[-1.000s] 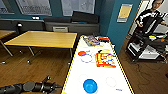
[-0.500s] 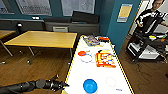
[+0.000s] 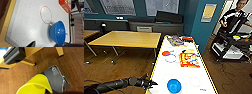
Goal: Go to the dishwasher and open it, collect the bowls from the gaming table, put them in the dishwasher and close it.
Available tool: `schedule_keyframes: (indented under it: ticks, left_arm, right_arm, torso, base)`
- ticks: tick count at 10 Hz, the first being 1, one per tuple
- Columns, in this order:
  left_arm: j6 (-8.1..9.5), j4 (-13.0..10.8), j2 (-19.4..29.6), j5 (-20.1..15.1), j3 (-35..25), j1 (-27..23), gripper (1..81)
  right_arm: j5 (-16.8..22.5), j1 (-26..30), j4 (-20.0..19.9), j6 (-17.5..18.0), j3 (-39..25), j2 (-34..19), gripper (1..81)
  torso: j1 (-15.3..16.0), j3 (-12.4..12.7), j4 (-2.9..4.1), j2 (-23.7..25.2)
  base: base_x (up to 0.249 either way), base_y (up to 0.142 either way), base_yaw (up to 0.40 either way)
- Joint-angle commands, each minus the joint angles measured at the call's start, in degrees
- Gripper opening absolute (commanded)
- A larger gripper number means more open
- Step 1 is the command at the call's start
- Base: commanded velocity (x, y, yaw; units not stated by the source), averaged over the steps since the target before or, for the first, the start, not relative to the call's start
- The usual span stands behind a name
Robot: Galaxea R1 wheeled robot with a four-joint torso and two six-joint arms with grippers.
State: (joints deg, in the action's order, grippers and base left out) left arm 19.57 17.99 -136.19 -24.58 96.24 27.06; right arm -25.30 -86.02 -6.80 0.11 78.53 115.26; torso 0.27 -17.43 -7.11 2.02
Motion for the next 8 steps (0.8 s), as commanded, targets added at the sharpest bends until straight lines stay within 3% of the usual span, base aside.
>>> schedule_keyframes:
  ticks: [1, 7, 8]
  left_arm:
    - [0.21, 0.2, -1.4, -2.8, 0.3, -8.8, 81.1]
    - [0.65, 0.0, -9.7, -4.1, 5.9, -10.1, 81.1]
    - [2.05, 0.2, -10.9, -4.1, 6.2, -10.5, 81.1]
  right_arm:
    - [3.3, 2.3, 0.9, 0.1, -0.8, -3.2, 1.0]
    - [4.3, 3.0, 0.9, 0.1, -0.4, -2.5, 1.0]
    - [4.3, 3.0, 0.9, 0.1, -0.1, -2.1, 1.0]
  torso:
    - [0.0, 0.0, 0.00, 0.0]
    - [0.0, 0.0, 0.00, 0.0]
    - [0.0, 0.0, 0.00, 0.0]
  base:
    - [0.000, 0.000, 0.000]
    - [0.000, 0.000, 0.000]
    - [0.000, 0.000, 0.000]
